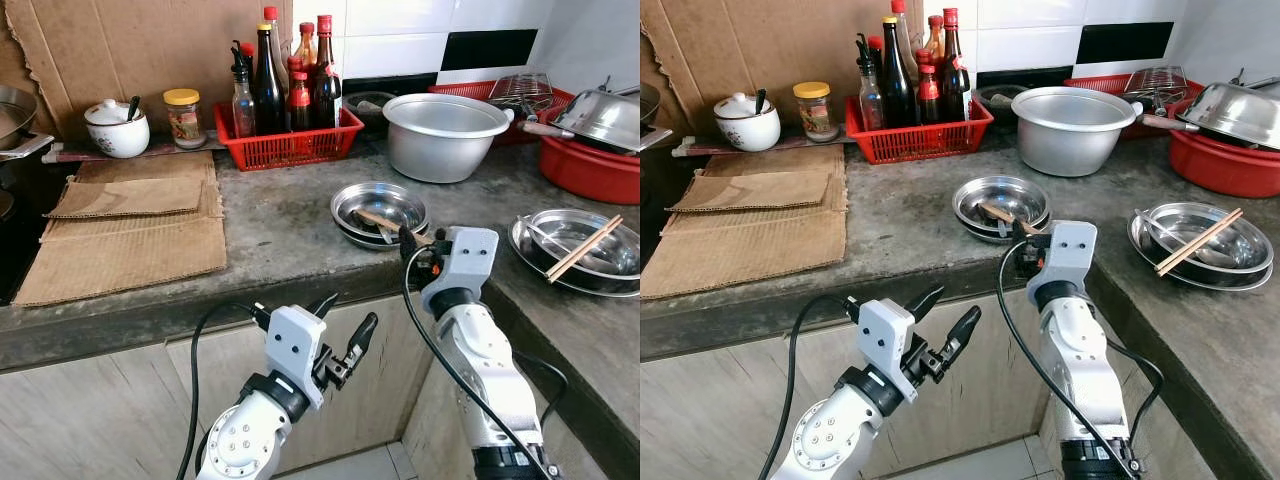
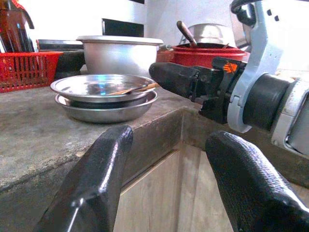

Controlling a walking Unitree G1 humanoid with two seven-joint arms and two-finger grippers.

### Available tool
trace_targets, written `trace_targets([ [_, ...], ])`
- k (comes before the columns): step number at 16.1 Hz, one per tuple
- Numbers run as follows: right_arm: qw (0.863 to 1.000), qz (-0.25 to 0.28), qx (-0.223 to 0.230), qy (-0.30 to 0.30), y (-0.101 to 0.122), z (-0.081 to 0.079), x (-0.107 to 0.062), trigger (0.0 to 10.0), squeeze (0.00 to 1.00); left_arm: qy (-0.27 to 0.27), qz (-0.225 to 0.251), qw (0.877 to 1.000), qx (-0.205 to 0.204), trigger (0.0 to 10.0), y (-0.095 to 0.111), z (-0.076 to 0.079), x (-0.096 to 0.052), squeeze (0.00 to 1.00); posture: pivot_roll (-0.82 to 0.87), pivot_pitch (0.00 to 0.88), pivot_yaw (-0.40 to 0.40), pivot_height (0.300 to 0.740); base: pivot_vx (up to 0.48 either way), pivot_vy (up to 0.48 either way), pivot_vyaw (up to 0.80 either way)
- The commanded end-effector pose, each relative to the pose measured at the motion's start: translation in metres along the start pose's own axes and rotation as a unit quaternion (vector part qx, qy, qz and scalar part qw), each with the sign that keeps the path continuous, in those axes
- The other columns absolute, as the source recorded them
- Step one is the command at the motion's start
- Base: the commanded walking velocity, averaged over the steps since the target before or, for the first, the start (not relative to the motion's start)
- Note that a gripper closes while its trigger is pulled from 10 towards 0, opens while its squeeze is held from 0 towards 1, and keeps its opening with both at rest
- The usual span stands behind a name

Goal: Kitchen organization

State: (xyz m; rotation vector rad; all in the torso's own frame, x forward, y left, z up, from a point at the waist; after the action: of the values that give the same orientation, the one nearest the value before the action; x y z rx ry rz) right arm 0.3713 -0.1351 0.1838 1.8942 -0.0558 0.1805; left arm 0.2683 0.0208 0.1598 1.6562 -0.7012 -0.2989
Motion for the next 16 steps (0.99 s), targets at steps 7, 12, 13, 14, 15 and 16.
trace_targets([
  [7,1.000,0.015,-0.003,0.002,0.0082,-0.0007,0.0045,0.5,0.00,0.004,0.015,1.000,0.007,10.0,0.0088,-0.0027,0.0025,0.00,0.02,0.014,-0.045,0.740,0.000,0.000,0.00],
  [12,1.000,0.021,-0.004,-0.001,0.0119,-0.0007,0.0051,0.0,0.00,0.008,0.014,1.000,0.011,10.0,0.0086,-0.0047,0.0028,0.00,0.02,0.015,-0.043,0.740,0.000,0.000,0.00],
  [13,1.000,0.020,-0.003,0.000,0.0115,-0.0015,0.0049,0.0,0.00,0.009,0.014,1.000,0.012,10.0,0.0085,-0.0050,0.0029,0.00,0.02,0.013,-0.046,0.740,0.000,0.000,0.00],
  [14,1.000,0.020,-0.003,0.001,0.0114,-0.0019,0.0049,0.0,0.00,0.009,0.014,1.000,0.012,10.0,0.0084,-0.0052,0.0030,0.00,0.02,0.013,-0.046,0.740,0.000,0.000,0.00],
  [15,1.000,0.020,-0.002,0.002,0.0117,-0.0028,0.0051,0.0,0.00,0.010,0.013,1.000,0.013,10.0,0.0082,-0.0056,0.0030,0.00,0.02,0.012,-0.044,0.740,0.000,0.000,0.00],
  [16,1.000,0.020,-0.002,0.002,0.0118,-0.0031,0.0051,0.0,0.00,0.010,0.013,1.000,0.014,10.0,0.0081,-0.0056,0.0030,0.00,0.02,0.012,-0.044,0.740,0.000,0.000,0.00],
])
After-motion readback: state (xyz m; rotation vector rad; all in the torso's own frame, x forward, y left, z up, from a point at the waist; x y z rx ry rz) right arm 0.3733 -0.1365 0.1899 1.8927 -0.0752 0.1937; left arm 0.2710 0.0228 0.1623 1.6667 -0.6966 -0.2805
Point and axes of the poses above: a point about 5 cm out from each wrist's last joint towards the gripper, its own x axis pointing out of the wrist towards the gripper, its own y axis along the axis of the wrist's last joint, z = x × y, the point moved 6 cm from there along x, pointing out of the wrist towards the gripper, and after that the axes turned 11 degrees about x, right-handed, at the moved point
